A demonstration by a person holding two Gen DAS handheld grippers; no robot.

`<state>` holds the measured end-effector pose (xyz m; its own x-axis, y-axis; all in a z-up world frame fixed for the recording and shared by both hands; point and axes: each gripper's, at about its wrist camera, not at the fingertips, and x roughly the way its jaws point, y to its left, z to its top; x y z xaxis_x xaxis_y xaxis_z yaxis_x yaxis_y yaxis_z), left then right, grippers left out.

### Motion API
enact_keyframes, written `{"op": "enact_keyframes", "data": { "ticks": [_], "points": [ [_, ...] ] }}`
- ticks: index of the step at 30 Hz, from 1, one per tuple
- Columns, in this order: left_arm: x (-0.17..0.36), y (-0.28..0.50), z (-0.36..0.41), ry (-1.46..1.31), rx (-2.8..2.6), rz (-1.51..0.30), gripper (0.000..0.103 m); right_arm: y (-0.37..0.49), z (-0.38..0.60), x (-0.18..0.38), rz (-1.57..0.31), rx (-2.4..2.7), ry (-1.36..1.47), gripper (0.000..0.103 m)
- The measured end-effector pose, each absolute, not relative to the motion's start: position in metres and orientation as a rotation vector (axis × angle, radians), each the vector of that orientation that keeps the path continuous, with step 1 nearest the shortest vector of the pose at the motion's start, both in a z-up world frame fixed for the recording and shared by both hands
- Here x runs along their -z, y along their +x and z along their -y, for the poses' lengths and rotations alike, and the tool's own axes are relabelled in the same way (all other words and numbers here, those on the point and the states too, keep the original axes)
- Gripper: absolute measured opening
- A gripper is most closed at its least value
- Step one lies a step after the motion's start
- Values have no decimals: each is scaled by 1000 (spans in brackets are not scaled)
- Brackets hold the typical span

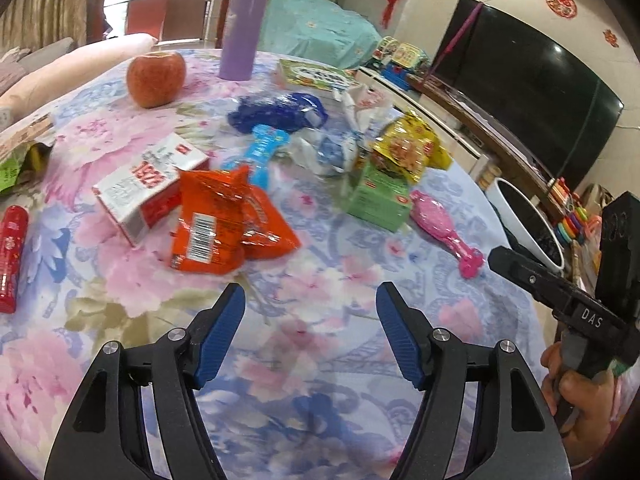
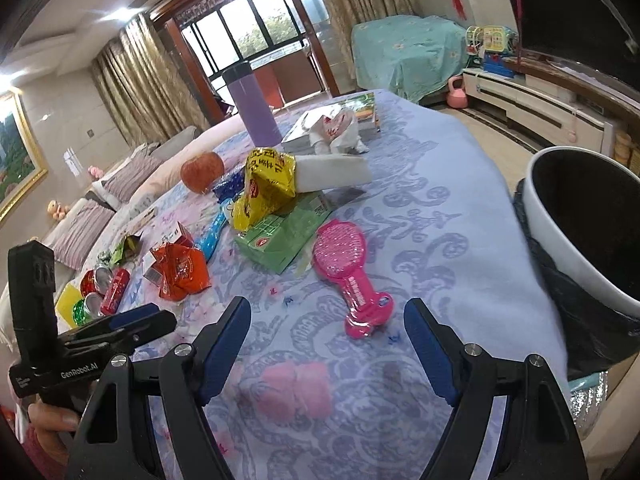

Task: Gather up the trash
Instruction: 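Move both open tools back over the table, then grasp the orange wrapper with the left tool while the right tool grasps the pink hairbrush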

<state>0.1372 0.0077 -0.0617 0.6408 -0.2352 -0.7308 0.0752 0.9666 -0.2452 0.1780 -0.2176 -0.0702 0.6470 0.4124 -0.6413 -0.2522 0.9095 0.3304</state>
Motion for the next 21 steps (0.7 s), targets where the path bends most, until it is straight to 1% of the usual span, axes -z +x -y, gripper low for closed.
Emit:
{"op": "enact_keyframes", "data": {
  "ticks": [4,9,16,17,18,20,21],
  "points": [
    [61,144,-21,-216,131,-853,75,184,209,72,-786,-385,195,81],
    [67,163,-32,-219,71,-861,75,197,201,76,-792,-381,152,81],
    [78,188,-38,-220,33,-873,75,222,189,87,-851,-359,91,80],
    [79,191,-38,-217,35,-873,75,224,188,89,-859,-361,84,76],
    [81,194,-38,-212,37,-876,74,225,187,91,-869,-358,70,67],
    [84,196,-35,-199,48,-886,63,226,183,98,-893,-337,24,53],
    [84,195,-34,-191,60,-889,53,223,182,98,-881,-334,10,47]
  ]
}}
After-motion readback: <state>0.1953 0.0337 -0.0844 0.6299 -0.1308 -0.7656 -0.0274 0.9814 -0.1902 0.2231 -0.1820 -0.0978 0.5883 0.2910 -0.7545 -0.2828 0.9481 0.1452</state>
